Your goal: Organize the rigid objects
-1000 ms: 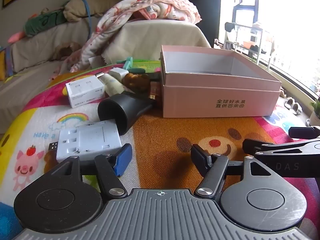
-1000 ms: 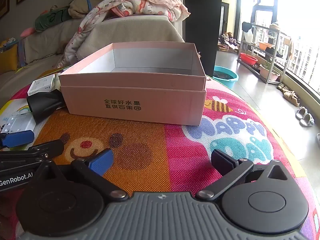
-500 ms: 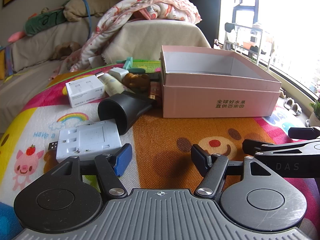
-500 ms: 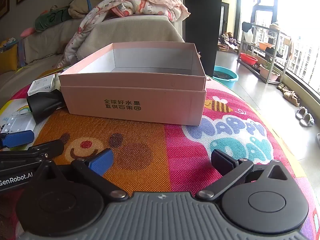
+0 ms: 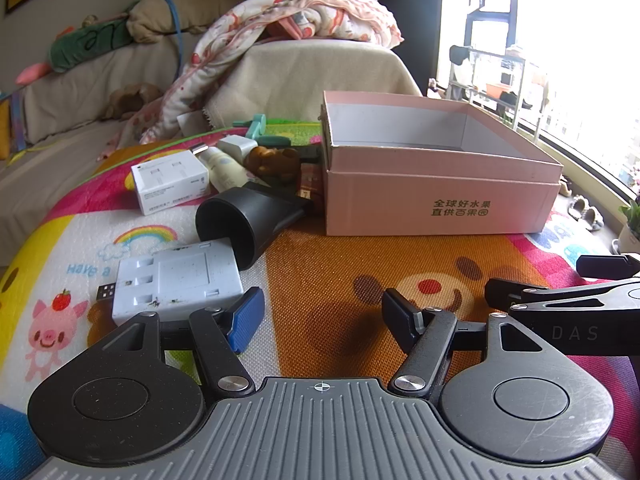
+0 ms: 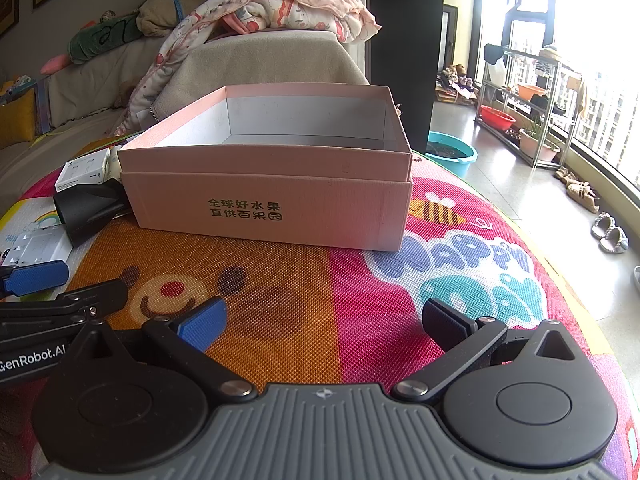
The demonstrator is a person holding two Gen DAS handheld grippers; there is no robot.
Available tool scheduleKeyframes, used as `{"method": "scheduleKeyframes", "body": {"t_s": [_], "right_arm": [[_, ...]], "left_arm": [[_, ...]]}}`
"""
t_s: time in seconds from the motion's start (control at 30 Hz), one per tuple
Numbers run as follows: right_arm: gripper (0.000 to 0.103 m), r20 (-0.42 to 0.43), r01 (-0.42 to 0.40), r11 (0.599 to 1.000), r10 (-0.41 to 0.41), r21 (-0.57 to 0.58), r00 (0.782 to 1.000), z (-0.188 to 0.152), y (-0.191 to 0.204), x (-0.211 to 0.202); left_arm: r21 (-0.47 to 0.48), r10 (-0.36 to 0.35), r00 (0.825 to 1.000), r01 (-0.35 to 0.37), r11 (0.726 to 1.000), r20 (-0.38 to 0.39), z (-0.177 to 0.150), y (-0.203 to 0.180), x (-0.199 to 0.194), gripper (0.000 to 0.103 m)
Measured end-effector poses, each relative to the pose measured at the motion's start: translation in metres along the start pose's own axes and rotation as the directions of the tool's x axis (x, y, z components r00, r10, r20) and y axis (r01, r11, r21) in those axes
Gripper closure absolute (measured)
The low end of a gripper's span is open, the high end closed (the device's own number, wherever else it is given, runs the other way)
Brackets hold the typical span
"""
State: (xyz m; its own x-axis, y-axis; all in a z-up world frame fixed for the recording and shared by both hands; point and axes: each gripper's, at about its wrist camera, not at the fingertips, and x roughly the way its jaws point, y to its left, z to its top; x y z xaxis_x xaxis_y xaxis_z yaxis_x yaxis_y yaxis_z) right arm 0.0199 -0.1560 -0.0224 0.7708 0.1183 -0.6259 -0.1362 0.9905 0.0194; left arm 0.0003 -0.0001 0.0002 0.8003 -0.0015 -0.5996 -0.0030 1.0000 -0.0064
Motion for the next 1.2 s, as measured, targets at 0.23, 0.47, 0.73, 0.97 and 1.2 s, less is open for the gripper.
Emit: {"method": "scheduleKeyframes", "body": {"t_s": [0.23, 0.47, 0.73, 0.97, 1.2], "right_arm": [[0.000, 0.000, 0.000, 1.000, 0.000, 0.000, 1.000, 0.0000, 0.0000, 0.0000], [0.000, 0.000, 0.000, 1.000, 0.000, 0.000, 1.000, 0.0000, 0.0000, -0.0001], [0.000, 0.000, 0.000, 1.000, 0.000, 0.000, 1.000, -0.0001, 0.0001, -0.0003], [0.000, 0.000, 0.000, 1.000, 0.000, 0.000, 1.000, -0.0001, 0.0001, -0.0001], [0.000, 0.000, -0.001, 1.000, 0.001, 0.001, 1.000, -0.0001, -0.0004, 0.0002]], "left_arm": [[0.000, 0.000, 1.000, 0.000, 1.000, 0.000, 0.0000, 0.0000, 0.0000, 0.032], [0.000, 0.000, 1.000, 0.000, 1.000, 0.000, 0.0000, 0.0000, 0.0000, 0.031], [0.001, 0.000, 1.000, 0.000, 1.000, 0.000, 0.0000, 0.0000, 0.0000, 0.031], [0.005, 0.004, 1.000, -0.004, 1.000, 0.001, 0.0010, -0.0021, -0.0007, 0.031], [-0.006, -0.014, 1.000, 0.014, 1.000, 0.003, 0.0018, 0.0006, -0.0034, 0.034]]}}
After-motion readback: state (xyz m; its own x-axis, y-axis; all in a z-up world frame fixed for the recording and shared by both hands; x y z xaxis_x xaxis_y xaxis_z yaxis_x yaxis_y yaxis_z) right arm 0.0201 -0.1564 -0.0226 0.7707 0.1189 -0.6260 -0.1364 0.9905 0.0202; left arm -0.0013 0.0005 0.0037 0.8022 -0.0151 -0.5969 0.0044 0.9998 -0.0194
